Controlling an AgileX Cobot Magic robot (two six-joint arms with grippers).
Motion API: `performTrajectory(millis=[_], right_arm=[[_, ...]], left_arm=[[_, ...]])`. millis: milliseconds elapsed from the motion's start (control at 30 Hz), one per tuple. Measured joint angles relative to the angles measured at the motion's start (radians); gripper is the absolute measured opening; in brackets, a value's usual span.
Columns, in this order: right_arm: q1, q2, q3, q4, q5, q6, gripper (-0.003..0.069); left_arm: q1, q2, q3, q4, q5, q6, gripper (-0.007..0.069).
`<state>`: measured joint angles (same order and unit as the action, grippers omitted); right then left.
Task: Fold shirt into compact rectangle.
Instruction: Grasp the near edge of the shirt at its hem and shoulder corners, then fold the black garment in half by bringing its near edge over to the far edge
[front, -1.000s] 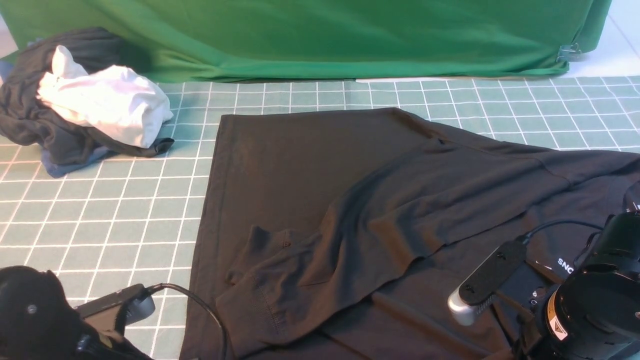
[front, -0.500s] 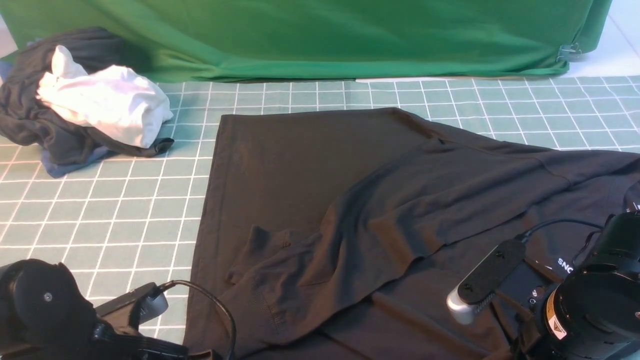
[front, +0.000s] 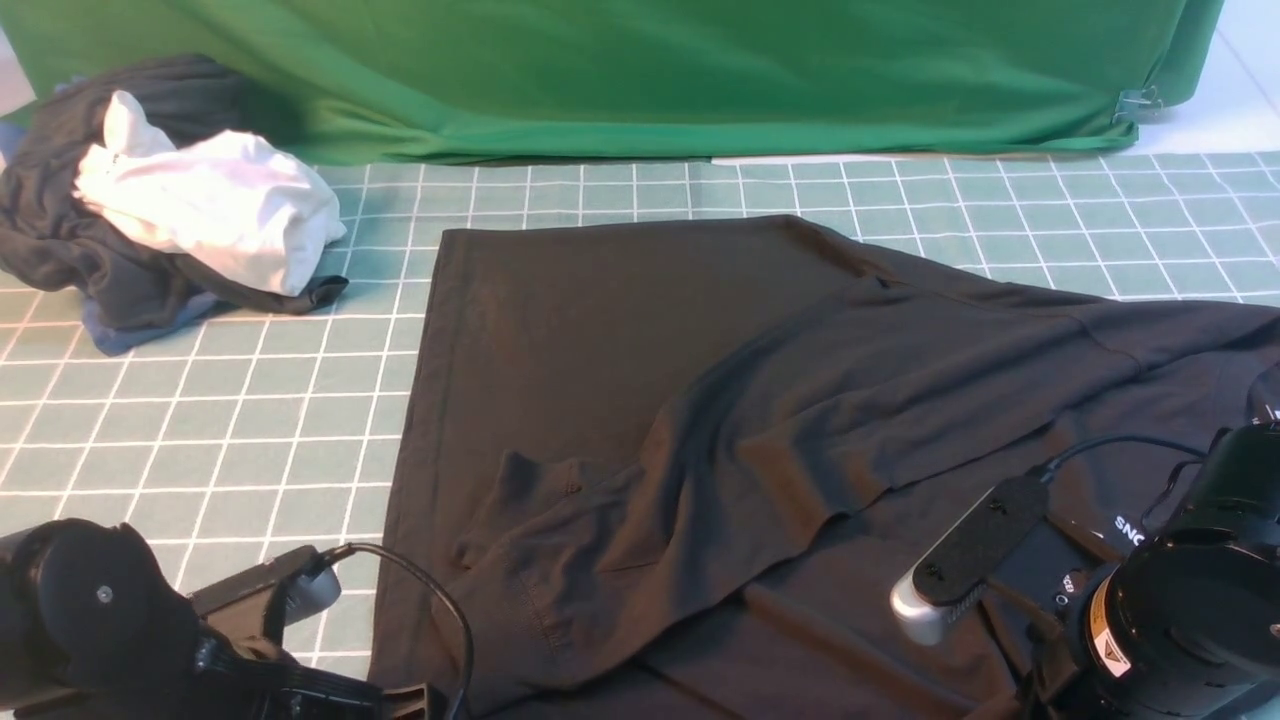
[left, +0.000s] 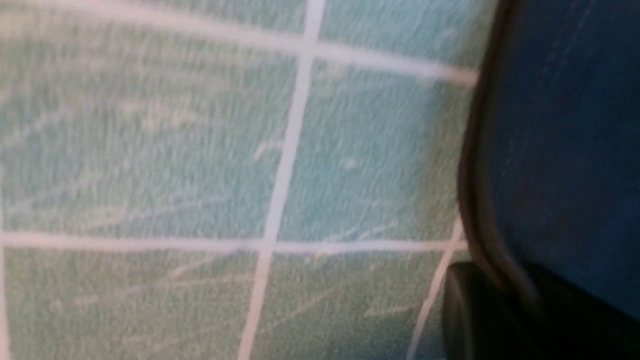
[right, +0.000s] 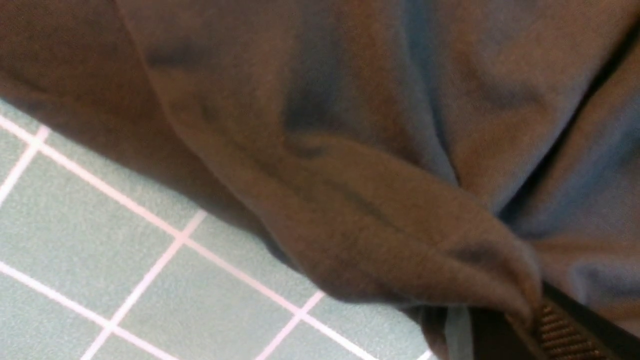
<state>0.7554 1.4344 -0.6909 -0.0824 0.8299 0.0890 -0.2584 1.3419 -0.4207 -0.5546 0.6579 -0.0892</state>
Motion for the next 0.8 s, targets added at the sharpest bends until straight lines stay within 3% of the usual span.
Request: performTrajectory(millis=[333,800], right_arm=[[0.0,0.0,0.0,0.0,0.0,0.0,0.0046],[0.0,0.001,-0.081,-0.02,0.055,0.0,0.0046]], left_arm=[[0.0,-0.163,-0.076,0.003,0.036,0.011,0.0014],[0.0,-0.182,-0.222,0.06,0.04,-0.006,0.0014]])
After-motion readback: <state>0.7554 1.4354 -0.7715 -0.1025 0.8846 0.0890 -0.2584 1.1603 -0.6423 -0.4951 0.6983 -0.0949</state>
